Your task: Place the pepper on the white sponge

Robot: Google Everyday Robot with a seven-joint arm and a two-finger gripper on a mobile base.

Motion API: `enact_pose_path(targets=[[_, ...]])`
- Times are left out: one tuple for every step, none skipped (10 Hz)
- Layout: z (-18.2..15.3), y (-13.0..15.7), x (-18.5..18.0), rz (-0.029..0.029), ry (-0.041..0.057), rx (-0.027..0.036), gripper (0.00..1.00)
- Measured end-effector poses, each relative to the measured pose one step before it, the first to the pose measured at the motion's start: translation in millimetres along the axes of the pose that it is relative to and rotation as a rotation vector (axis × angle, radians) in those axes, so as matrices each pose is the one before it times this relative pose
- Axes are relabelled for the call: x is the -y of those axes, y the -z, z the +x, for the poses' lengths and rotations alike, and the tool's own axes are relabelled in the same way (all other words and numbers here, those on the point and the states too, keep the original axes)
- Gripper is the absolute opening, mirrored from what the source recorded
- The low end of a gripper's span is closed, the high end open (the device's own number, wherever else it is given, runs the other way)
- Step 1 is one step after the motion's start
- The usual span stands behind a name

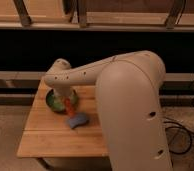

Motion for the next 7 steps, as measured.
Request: enact_pose_path(targets=[[8.19, -1.01, -2.49, 0.00211, -0.0125, -0.00474, 0.0], [7.28, -2.65, 1.72, 0.00442, -0.01526, -0.00817, 0.0], [10.66, -6.45, 3.85, 0.0076, -0.02431, -0.01756, 0.0], [6.18, -7.38, 2.33, 0.00448, -0.01809, -0.01726, 0.0], [3.45, -11.15, 1.31, 0.00572, -0.01661, -0.02537, 0.0], [-0.85, -7.95, 1.9, 0.00681, -0.01003, -0.01584, 0.0], [-3.78, -11.68, 2.1, 0.01669, -0.01043, -0.02722, 0.0]])
